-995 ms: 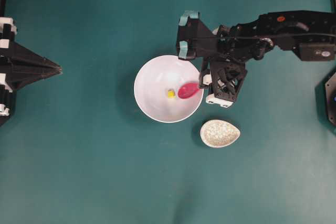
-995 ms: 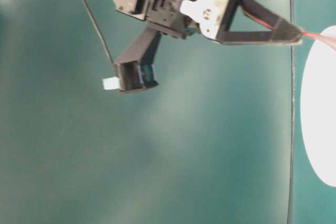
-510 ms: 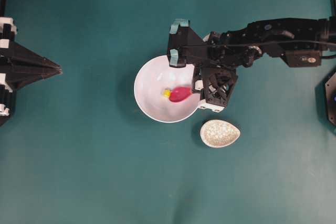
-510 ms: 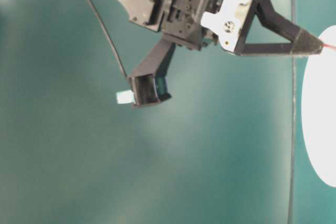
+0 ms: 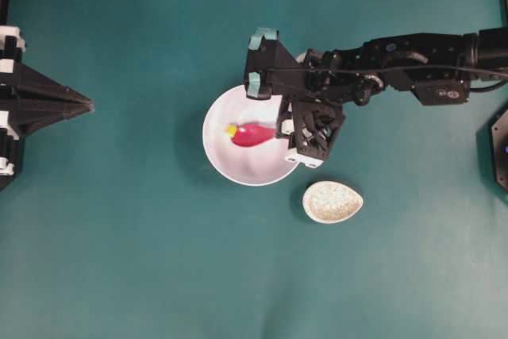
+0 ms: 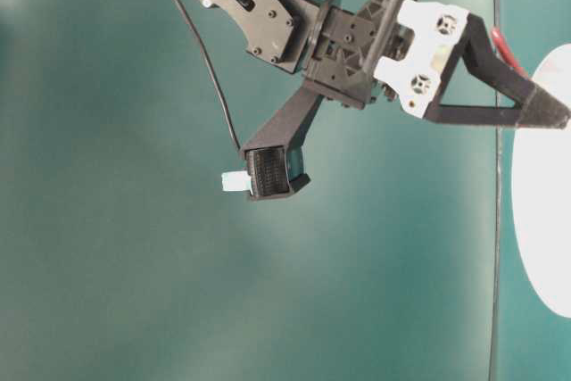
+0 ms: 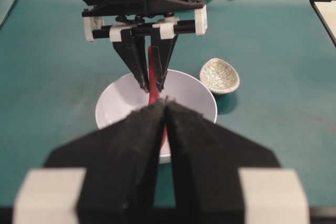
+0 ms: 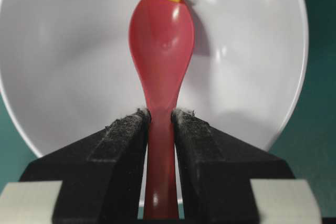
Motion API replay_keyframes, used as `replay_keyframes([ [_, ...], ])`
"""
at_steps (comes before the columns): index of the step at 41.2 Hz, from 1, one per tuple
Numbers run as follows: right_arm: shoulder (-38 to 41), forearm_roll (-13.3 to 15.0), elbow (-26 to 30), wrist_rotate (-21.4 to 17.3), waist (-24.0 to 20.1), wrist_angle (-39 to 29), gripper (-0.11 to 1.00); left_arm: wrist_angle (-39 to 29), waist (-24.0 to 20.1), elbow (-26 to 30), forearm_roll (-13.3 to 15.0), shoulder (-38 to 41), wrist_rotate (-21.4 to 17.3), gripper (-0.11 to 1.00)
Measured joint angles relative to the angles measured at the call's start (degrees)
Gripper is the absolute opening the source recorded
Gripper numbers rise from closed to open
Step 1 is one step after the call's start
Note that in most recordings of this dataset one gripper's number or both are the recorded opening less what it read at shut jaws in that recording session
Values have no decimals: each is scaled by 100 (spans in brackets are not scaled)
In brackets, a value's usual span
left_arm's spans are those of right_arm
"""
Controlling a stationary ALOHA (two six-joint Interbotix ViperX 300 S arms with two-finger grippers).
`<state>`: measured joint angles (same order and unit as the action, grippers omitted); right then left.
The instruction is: Scoop the yellow hexagonal prism block from the bowl with a spoon using the right arm.
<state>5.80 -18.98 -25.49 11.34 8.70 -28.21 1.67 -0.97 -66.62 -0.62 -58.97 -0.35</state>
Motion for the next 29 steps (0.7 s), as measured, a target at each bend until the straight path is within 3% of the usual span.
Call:
replay_keyframes([
  [29, 132, 0, -53, 0, -18, 615, 24, 0, 0, 0, 0, 0, 0, 8],
])
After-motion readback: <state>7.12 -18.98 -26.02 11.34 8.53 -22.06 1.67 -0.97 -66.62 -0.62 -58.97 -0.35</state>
